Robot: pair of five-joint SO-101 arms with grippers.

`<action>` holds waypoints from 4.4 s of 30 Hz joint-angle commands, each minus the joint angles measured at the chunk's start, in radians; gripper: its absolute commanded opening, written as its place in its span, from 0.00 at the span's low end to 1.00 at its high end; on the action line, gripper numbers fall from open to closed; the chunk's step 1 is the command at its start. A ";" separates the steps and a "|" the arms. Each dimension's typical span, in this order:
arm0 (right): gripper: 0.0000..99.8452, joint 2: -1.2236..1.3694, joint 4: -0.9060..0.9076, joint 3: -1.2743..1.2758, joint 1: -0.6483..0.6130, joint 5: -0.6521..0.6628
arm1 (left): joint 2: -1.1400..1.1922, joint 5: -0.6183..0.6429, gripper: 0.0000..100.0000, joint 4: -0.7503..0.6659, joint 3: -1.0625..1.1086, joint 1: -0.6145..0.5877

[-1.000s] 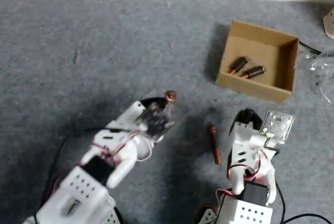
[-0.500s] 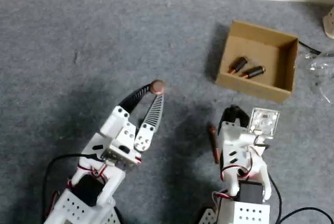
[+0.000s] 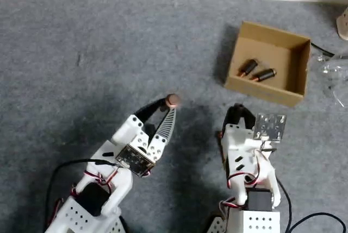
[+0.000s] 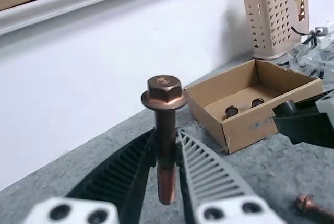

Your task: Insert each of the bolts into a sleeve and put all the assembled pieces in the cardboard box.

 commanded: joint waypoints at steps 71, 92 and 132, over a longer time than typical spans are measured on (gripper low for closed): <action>0.00 -0.012 -0.249 0.127 -0.515 0.126 | -0.027 0.327 0.01 -0.226 0.024 -0.016; 0.00 -0.012 -0.263 0.127 -0.565 0.130 | -0.021 0.600 0.01 -0.222 0.024 -0.059; 0.00 -0.012 -0.242 0.128 -0.553 0.132 | -0.022 0.608 0.01 0.063 -0.033 0.018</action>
